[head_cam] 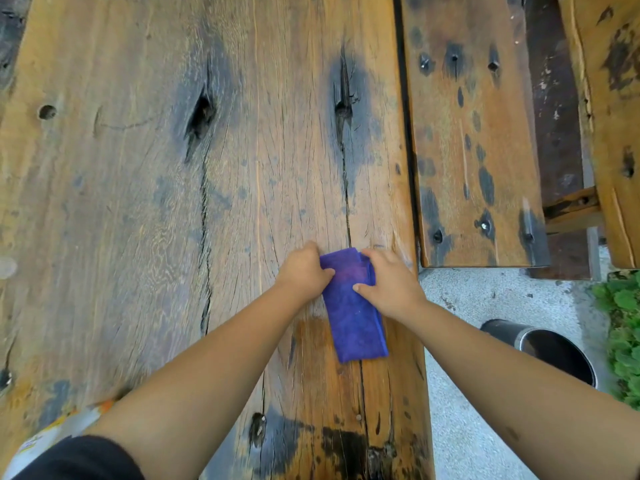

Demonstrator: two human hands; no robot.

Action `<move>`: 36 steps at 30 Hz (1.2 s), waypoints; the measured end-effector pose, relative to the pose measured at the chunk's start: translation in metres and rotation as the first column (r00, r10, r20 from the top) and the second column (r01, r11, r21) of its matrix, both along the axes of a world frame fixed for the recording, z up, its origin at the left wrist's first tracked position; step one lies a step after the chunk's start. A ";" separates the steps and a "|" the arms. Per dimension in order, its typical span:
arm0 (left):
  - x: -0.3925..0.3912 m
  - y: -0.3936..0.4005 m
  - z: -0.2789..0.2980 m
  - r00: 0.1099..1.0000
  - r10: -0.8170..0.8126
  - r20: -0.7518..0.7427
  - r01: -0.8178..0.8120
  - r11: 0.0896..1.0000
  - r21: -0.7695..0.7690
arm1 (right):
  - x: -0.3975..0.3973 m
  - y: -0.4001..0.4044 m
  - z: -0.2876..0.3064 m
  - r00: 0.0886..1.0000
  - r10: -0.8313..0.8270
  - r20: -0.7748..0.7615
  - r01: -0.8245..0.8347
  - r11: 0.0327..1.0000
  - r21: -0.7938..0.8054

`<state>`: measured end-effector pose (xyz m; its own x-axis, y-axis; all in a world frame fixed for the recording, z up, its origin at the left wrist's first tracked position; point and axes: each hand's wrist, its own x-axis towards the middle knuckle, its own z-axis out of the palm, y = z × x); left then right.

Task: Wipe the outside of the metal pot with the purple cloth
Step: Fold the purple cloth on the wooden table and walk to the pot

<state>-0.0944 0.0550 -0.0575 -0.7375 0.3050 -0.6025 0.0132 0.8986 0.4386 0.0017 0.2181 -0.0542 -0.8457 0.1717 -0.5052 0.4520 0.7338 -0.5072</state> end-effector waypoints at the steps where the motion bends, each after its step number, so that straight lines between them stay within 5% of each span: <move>1: 0.004 -0.003 -0.003 0.994 0.090 0.057 -0.091 0.996 0.018 | -0.006 0.001 0.000 0.996 0.092 -0.003 -0.092 0.995 0.039; 7: 0.008 0.001 -0.007 0.948 0.243 0.206 -0.275 0.950 0.147 | -0.039 0.007 0.004 0.942 0.315 0.115 -0.325 0.942 0.080; 13: -0.005 0.005 0.007 0.976 -0.153 0.153 0.126 0.976 0.176 | -0.045 0.013 0.004 0.940 0.330 0.088 -0.337 0.939 0.068; 19: 0.004 -0.009 0.018 0.963 -0.168 0.211 0.082 0.928 0.363 | -0.036 0.012 0.012 0.963 0.268 0.015 -0.265 0.958 -0.108; 22: 0.014 -0.015 0.024 0.972 -0.186 0.146 0.117 0.915 0.386 | -0.033 0.010 0.019 0.953 0.302 -0.010 -0.298 0.935 -0.194; 26: 0.031 -0.024 0.039 0.963 -0.270 -0.019 0.257 0.889 0.379 | -0.018 0.009 0.033 0.910 0.413 -0.044 -0.415 0.904 -0.106; 31: 0.062 -0.040 0.047 0.833 -0.459 -0.308 0.538 0.800 0.264 | 0.031 0.004 0.035 0.821 0.547 -0.163 -0.525 0.836 0.157; 34: 0.090 -0.049 0.042 0.611 -0.649 -0.453 0.749 0.660 0.065 | 0.062 0.001 0.032 0.783 0.614 -0.096 -0.579 0.777 0.247; 36: 0.110 -0.055 0.036 0.514 -0.769 -0.379 0.810 0.581 -0.081 | 0.084 -0.001 0.030 0.764 0.639 -0.088 -0.596 0.751 0.286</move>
